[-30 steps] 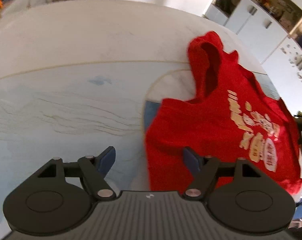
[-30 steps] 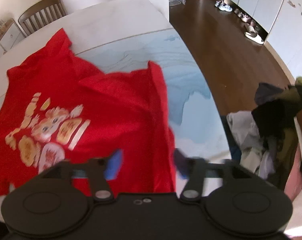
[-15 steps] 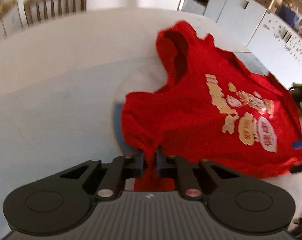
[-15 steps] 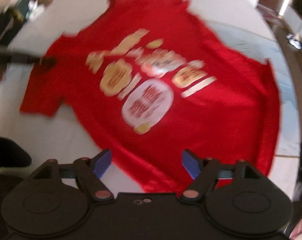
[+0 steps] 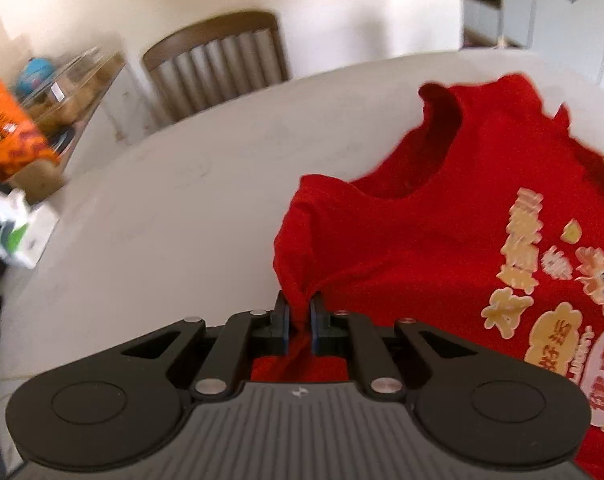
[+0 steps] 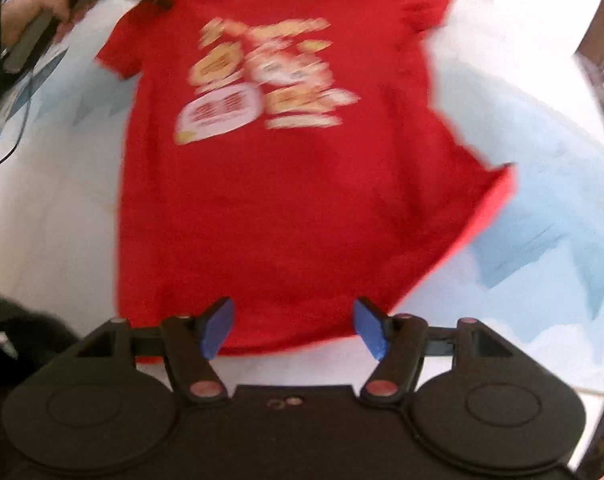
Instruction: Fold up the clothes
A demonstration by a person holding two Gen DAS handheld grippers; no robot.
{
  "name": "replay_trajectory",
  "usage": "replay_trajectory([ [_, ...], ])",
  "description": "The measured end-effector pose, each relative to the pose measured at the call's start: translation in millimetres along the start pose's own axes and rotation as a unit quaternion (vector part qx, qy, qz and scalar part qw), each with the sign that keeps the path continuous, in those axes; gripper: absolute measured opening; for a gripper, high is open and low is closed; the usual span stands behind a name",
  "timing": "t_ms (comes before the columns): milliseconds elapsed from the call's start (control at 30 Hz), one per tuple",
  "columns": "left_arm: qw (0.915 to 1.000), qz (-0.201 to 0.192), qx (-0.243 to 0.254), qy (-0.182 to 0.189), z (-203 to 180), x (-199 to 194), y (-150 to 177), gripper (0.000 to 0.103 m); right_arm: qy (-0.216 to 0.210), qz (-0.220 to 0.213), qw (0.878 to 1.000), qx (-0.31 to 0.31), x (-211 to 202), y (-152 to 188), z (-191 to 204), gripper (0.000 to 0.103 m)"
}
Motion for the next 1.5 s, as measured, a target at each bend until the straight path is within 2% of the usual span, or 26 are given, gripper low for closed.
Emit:
replay_trajectory([
  [100, 0.9998, 0.015, -0.015, -0.005, 8.8, -3.0, 6.6, 0.013, 0.050, -0.015, 0.998, 0.022, -6.0, -10.0, -25.4, 0.103],
  [200, 0.9995, 0.002, -0.030, -0.008, 15.4, -24.3, 10.6, 0.032, 0.093, -0.023, 0.993, 0.068, -3.1, -25.1, -63.1, 0.103],
  [267, 0.9987, -0.021, -0.045, -0.010, 17.5, -46.7, 10.6, 0.067, 0.108, -0.029, 0.988, 0.106, -0.5, -32.1, -85.2, 0.103],
  [300, 0.9980, -0.032, -0.053, -0.015, 17.6, -57.3, 11.0, 0.070, 0.111, -0.030, 0.985, 0.129, 1.7, -36.9, -97.0, 0.103],
  [367, 0.9970, -0.042, -0.062, -0.018, 12.4, -75.1, 9.7, 0.070, 0.107, -0.031, 0.979, 0.172, 5.0, -40.2, -117.1, 0.103],
  [400, 0.9975, -0.040, -0.058, -0.003, 4.4, -80.5, 9.2, 0.070, 0.102, -0.031, 0.975, 0.194, 6.7, -41.5, -127.0, 0.103],
  [500, 0.9966, -0.023, -0.035, 0.072, -30.6, -90.6, 8.6, 0.070, 0.080, -0.020, 0.966, 0.244, 21.1, -47.2, -146.4, 0.103],
  [567, 0.9915, -0.004, -0.020, 0.128, -63.4, -91.3, 12.3, 0.070, 0.070, -0.013, 0.963, 0.261, 29.3, -51.6, -153.6, 0.103],
  [600, 0.9887, 0.009, -0.015, 0.149, -80.1, -89.2, 15.8, 0.067, 0.068, -0.005, 0.962, 0.264, 34.9, -54.2, -155.3, 0.103],
  [667, 0.9831, 0.035, -0.006, 0.180, -112.3, -82.6, 23.6, 0.053, 0.069, 0.011, 0.962, 0.263, 41.2, -55.4, -156.5, 0.103],
  [700, 0.9815, 0.045, 0.000, 0.186, -125.1, -77.8, 27.5, 0.052, 0.072, 0.018, 0.963, 0.259, 41.8, -53.5, -156.4, 0.103],
  [833, 0.9815, 0.086, 0.020, 0.170, -151.9, -57.7, 45.6, 0.047, 0.075, 0.014, 0.965, 0.253, 37.6, -39.9, -157.2, 0.103],
  [933, 0.9843, 0.087, 0.025, 0.151, -152.3, -53.4, 55.0, 0.044, 0.084, 0.000, 0.962, 0.261, 25.2, -21.5, -161.8, 0.103],
  [1067, 0.9869, 0.079, 0.032, 0.137, -151.9, -56.1, 63.4, 0.044, 0.074, -0.008, 0.951, 0.300, 8.1, 22.2, -169.2, 0.103],
  [1300, 0.9865, 0.079, 0.042, 0.138, -155.0, -55.9, 64.7, 0.044, 0.061, -0.022, 0.930, 0.361, -20.9, 95.1, -180.2, 0.103],
  [1400, 0.9835, 0.091, 0.055, 0.147, -151.6, -55.7, 63.8, 0.043, 0.103, -0.018, 0.943, 0.314, -31.8, 91.1, -170.6, 0.103],
  [1433, 0.9808, 0.097, 0.058, 0.158, -153.1, -57.5, 64.8, 0.043, 0.129, -0.017, 0.947, 0.292, -38.1, 88.3, -170.3, 0.103],
  [1500, 0.9733, 0.109, 0.062, 0.192, -157.0, -63.8, 68.8, 0.043, 0.149, -0.027, 0.953, 0.262, -47.3, 81.7, -173.0, 0.103],
])
Point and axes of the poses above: each gripper's, at about its wrist camera, not at the fingertips, and x roughly the way its jaws point, z to its left, y to its underside, the point moved 2 cm from there along x, roughly the way its jaws point, and after that the axes turned 8 degrees about -x, right-handed, at the moved point
